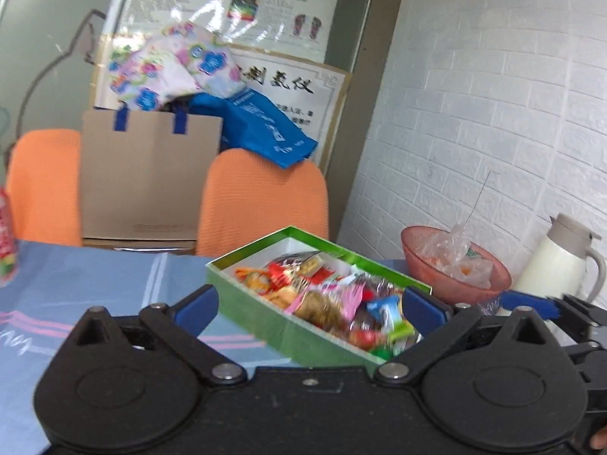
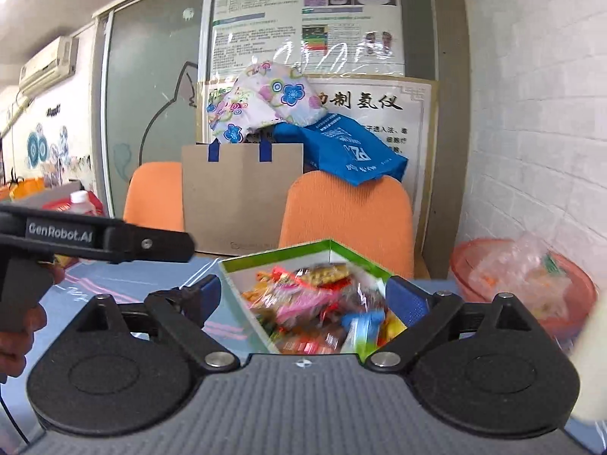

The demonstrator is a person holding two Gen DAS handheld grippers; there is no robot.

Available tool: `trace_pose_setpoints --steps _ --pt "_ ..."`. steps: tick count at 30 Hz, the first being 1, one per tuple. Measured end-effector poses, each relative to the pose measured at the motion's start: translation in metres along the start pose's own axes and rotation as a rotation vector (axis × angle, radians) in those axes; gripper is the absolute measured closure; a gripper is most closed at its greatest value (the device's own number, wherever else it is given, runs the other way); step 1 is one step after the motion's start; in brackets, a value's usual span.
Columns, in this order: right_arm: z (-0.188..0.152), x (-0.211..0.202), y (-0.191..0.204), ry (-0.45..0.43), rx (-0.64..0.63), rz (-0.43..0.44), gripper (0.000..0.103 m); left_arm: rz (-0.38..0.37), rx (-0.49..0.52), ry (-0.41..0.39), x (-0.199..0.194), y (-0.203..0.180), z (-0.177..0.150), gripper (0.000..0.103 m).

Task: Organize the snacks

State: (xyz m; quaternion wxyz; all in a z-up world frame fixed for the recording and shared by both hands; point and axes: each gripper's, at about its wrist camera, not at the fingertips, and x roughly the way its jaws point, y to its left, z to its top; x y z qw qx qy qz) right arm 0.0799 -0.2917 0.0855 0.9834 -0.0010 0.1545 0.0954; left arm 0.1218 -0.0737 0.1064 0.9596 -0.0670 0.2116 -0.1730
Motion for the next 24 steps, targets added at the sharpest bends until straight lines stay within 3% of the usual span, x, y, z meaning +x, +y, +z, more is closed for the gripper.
trace_pose_setpoints --steps 6,11,24 --pt "-0.04 -0.047 0.019 -0.007 0.06 -0.034 0.0 0.069 -0.006 0.082 -0.037 0.001 -0.056 0.0" --pt "-0.068 -0.043 0.033 0.055 0.068 -0.096 0.0 0.15 0.003 0.106 -0.047 0.004 -0.097 0.0" --pt "-0.087 -0.034 0.04 0.096 0.067 -0.139 0.0 0.21 0.023 0.137 -0.049 0.011 -0.11 0.0"
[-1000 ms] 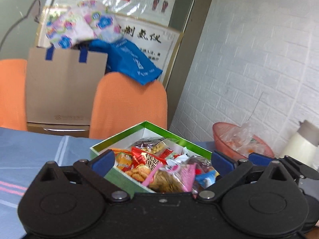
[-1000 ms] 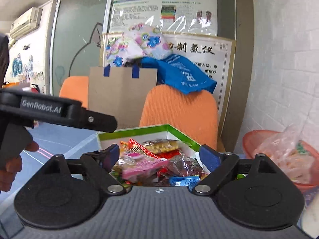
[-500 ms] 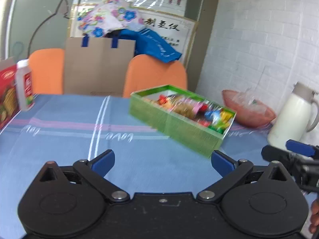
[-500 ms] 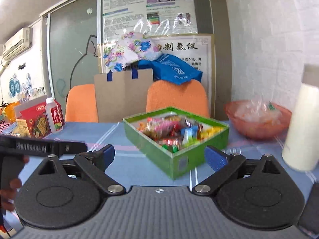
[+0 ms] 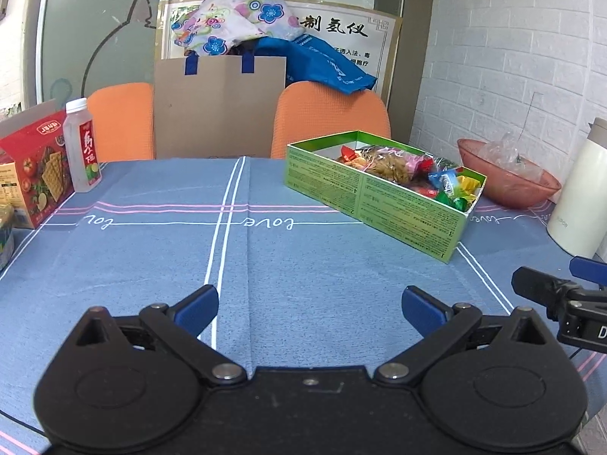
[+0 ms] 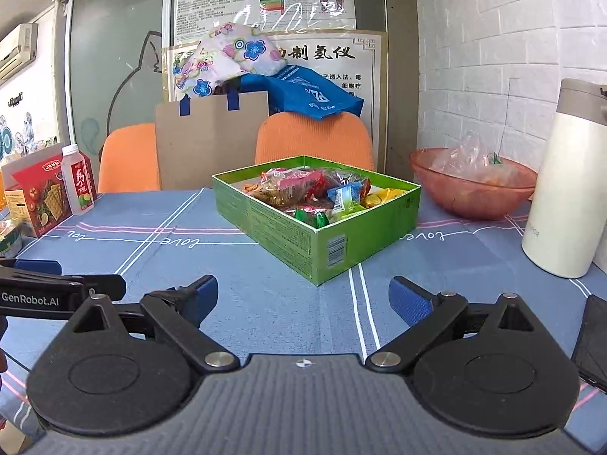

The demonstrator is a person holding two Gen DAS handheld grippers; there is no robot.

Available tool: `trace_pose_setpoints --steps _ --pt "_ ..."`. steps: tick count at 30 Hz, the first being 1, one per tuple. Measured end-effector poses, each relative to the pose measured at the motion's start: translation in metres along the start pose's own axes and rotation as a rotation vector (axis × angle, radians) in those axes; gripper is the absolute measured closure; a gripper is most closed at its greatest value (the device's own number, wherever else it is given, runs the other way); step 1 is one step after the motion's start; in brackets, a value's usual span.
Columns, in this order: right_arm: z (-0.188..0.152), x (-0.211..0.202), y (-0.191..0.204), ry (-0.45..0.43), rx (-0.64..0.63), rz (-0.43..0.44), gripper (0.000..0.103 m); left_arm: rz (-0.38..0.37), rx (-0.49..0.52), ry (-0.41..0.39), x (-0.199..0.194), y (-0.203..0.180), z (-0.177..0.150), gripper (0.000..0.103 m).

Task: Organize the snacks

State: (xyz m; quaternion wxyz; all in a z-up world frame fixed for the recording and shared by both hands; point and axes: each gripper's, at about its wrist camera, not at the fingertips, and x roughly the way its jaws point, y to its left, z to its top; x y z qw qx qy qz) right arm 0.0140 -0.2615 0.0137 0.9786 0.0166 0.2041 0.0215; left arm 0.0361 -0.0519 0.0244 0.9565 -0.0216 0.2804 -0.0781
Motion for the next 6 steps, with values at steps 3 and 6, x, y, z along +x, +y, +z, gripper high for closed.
trace_pose_setpoints --steps 3,6 --pt "-0.0014 0.0025 0.0008 0.008 0.004 -0.002 0.0 0.004 0.0 0.0 0.0 0.0013 0.0002 0.0" --pt "-0.0009 0.0039 0.0018 0.01 0.006 -0.002 0.0 0.015 -0.005 -0.002 -0.0006 0.0018 0.0018 0.0"
